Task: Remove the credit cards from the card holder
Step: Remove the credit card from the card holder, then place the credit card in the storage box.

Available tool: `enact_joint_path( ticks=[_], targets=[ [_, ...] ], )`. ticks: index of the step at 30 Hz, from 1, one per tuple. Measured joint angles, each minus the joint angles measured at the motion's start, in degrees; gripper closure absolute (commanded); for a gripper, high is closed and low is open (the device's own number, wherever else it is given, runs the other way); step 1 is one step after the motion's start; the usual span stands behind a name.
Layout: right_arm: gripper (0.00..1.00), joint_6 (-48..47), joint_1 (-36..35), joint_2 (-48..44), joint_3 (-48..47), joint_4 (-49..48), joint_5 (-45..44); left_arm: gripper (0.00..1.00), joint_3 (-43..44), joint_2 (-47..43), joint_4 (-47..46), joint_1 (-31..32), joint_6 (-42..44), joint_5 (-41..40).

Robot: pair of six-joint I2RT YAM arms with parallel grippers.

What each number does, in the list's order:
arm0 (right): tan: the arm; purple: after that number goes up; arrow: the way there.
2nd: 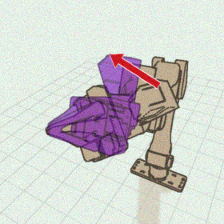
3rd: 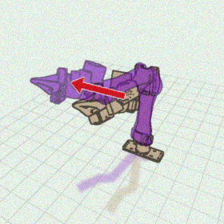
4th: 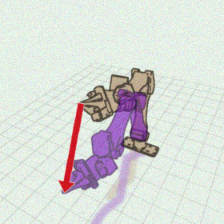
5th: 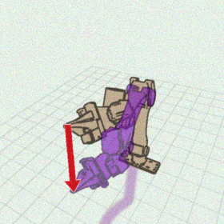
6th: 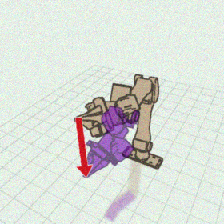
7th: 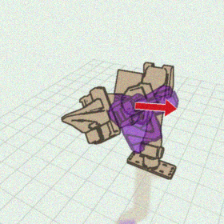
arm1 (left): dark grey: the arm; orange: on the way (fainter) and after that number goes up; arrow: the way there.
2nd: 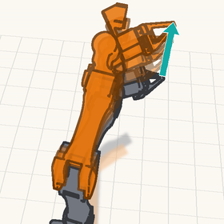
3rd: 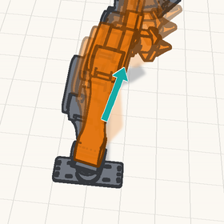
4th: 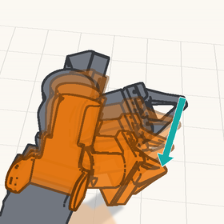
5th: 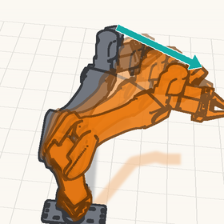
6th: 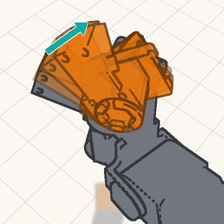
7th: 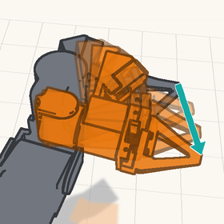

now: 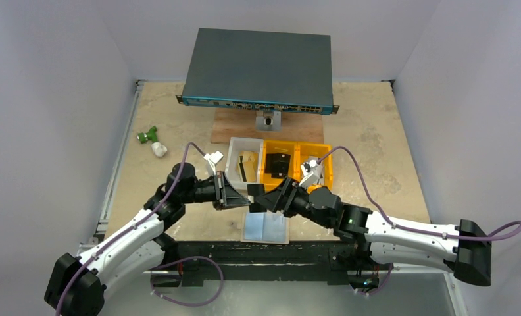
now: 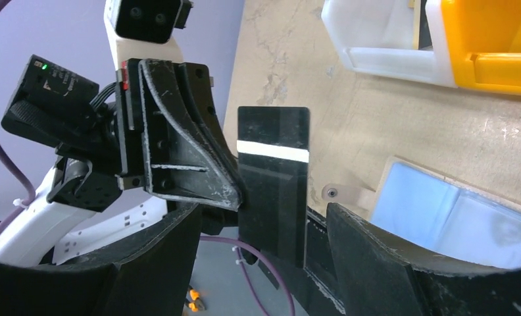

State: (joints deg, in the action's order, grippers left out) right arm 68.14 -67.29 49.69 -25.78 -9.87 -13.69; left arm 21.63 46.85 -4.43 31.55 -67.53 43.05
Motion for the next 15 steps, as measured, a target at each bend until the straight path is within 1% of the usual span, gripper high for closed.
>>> enact_joint_path(
  ticks=[4,10,12,15],
  targets=[
    [0.39,0.17,1.11,0.52,0.07,-0.44,1.27,1.00,0.00,-0.26,-1.75,-0.31,-0.94,0.98],
    [0.58,0.31,2.36,1.60,0.48,-2.49,3.91,1.00,0.00,-0.48,-2.82,-0.52,-1.16,2.03],
    [0.69,0.35,2.54,2.91,0.48,-3.65,5.29,1.00,0.00,-0.46,-3.50,-0.59,-1.53,2.34],
    [0.93,0.20,2.80,4.66,0.48,-5.07,6.93,1.00,-0.02,-0.35,-4.09,-0.70,-1.88,3.04]
  ],
)
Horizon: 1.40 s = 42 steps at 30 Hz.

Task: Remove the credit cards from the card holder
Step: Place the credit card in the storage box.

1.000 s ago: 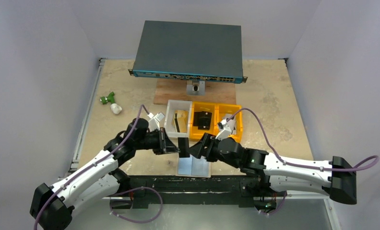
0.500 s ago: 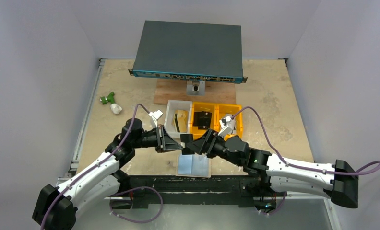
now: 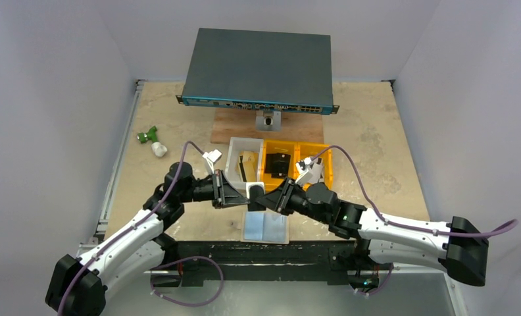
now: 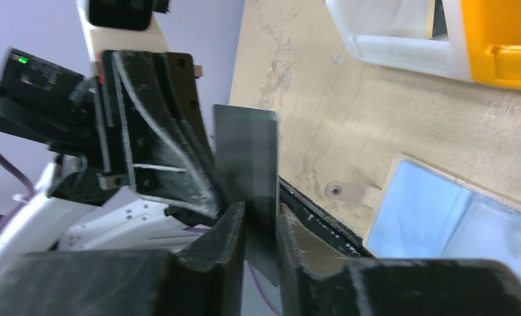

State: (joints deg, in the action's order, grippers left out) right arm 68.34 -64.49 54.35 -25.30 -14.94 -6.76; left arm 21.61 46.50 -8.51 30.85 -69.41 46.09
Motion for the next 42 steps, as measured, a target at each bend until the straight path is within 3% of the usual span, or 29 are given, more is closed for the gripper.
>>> enact_joint_path(
  ticks=[1,2,7,9,11,17,23,31,42],
  targets=[
    [1.00,0.07,0.33,0.02,0.04,0.00,0.31,1.00,-0.24,0.04,0.15,-0.31,0.04,-0.07],
    [1.00,0.13,0.76,-0.04,0.04,-0.20,0.50,1.00,-0.61,0.15,0.42,-0.76,0.07,-0.37],
    [1.00,0.59,1.25,-0.35,0.04,-1.86,2.03,0.52,-0.94,0.72,1.70,-0.74,1.07,-0.33],
    [1.00,0.59,1.25,-0.31,0.09,-1.77,2.25,0.41,-0.76,0.35,2.99,-0.59,1.99,-0.26],
    [1.00,0.55,1.27,-0.33,0.09,-1.33,2.21,0.37,-0.13,-0.46,6.45,-0.46,3.93,-0.70],
    [1.00,-0.02,4.04,-0.35,0.02,4.44,1.49,0.33,5.84,-2.05,21.84,-0.39,11.76,-6.03],
    [1.00,-2.71,13.00,1.62,-1.60,9.51,1.57,0.32,8.76,-3.02,31.41,-0.39,17.68,-10.82],
    [1.00,-7.93,23.45,13.27,-7.65,10.21,1.92,0.32,8.83,-3.87,36.26,-0.39,19.71,-12.55],
    [1.00,-13.97,24.81,33.46,-21.55,10.88,1.11,0.32,9.49,-6.21,39.54,-0.39,21.03,-13.44]
  ],
)
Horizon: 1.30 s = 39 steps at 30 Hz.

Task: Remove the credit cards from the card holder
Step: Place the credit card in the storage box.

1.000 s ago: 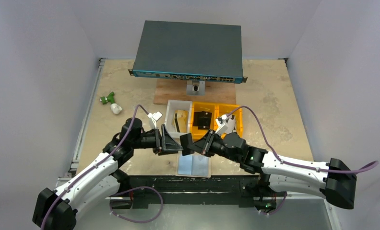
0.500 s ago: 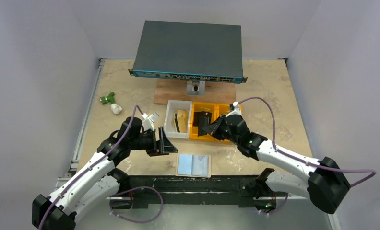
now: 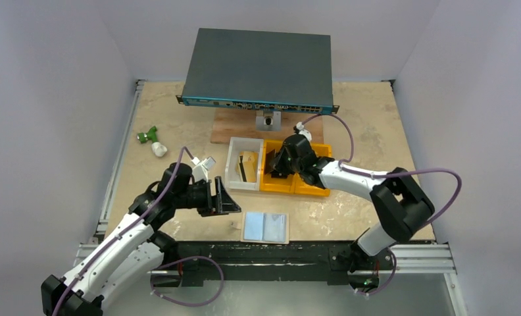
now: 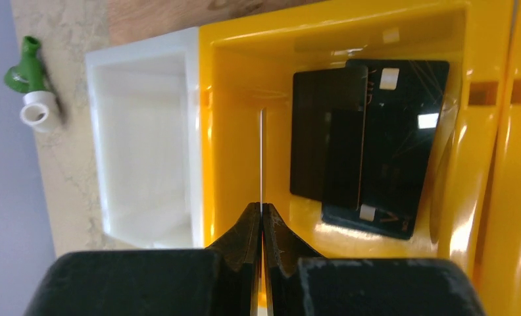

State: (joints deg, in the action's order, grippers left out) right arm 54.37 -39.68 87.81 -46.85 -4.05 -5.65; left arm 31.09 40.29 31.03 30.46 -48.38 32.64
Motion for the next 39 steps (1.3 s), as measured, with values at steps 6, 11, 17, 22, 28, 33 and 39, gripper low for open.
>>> enact_joint_path(
  ticks=[6,11,17,22,28,33,39],
  targets=[
    [1.00,-0.72,0.11,5.51,-2.93,1.36,-1.75,0.32,0.00,-2.10,1.01,0.00,0.00,-0.13],
    [0.92,-1.20,0.11,7.58,-4.46,2.95,-3.13,0.32,0.00,-2.62,1.53,0.00,0.00,-0.15],
    [0.66,-1.55,0.11,8.57,-5.77,3.67,-4.39,0.32,0.00,-2.86,1.77,0.00,0.00,-0.17],
    [0.55,-1.95,0.11,8.57,-6.43,5.33,-5.29,0.32,0.00,-2.93,1.99,0.00,0.00,-0.24],
    [0.46,-1.92,0.09,6.43,-6.64,7.93,-5.42,0.32,0.00,-2.91,2.54,0.00,0.00,-0.37],
    [0.41,-1.79,-0.48,1.62,-6.62,9.44,-5.27,0.32,0.00,-2.49,2.56,0.52,0.00,-1.18],
    [0.38,-0.31,-2.82,-2.75,-5.09,12.35,-4.33,0.32,0.50,0.83,2.56,9.31,-0.28,-7.15]
  ],
)
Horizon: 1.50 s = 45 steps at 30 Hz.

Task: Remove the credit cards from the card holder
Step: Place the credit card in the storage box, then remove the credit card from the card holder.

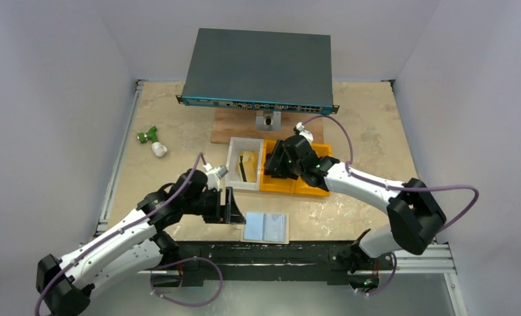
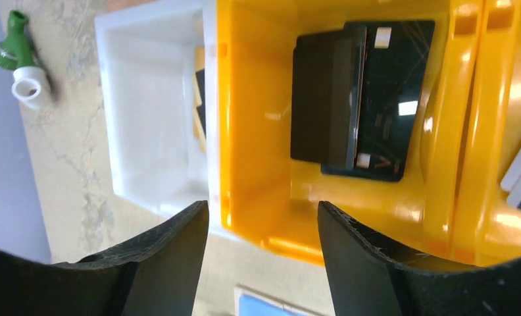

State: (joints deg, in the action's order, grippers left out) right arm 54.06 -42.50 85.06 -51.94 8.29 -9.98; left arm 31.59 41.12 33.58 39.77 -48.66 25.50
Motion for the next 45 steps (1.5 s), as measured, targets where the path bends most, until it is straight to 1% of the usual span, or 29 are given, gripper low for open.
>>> enact_joint_path(
  ticks=[3,7,12,18,22,25,31,40,45],
  targets=[
    [0.38,0.52,-1.07,-4.79,2.95,0.35,0.48,0.32,1.42,4.09,-0.33,6.25,-0.24,-4.46],
    [0.37,1.11,-1.62,-12.55,6.29,1.29,0.50,0.33,3.34,9.88,-1.03,12.59,-0.26,-10.19],
    [0.36,1.79,-1.60,-22.53,10.54,4.48,0.61,0.39,9.57,20.31,-1.38,21.09,0.11,-17.59],
    [0.36,2.03,-1.60,-31.56,17.03,11.08,0.46,0.47,17.51,32.54,-1.49,27.98,2.23,-25.31],
    [0.36,2.49,-1.60,-36.68,19.06,15.82,0.00,0.50,22.58,40.41,-1.09,31.50,3.78,-29.46],
    [0.37,3.52,-1.60,-40.30,20.24,18.10,-0.28,0.52,25.46,45.27,-1.16,33.40,4.52,-31.63],
    [0.37,6.16,-1.60,-45.31,24.11,20.09,-0.92,0.53,28.50,51.58,-1.11,35.19,5.01,-34.07],
    [0.37,7.87,-1.60,-45.59,25.09,21.27,-0.98,0.55,28.68,56.46,-3.82,35.76,4.81,-35.19],
    [0.38,7.93,-1.60,-44.50,25.09,21.18,-0.90,0.59,27.89,57.72,-5.44,35.80,4.50,-35.76]
  ],
)
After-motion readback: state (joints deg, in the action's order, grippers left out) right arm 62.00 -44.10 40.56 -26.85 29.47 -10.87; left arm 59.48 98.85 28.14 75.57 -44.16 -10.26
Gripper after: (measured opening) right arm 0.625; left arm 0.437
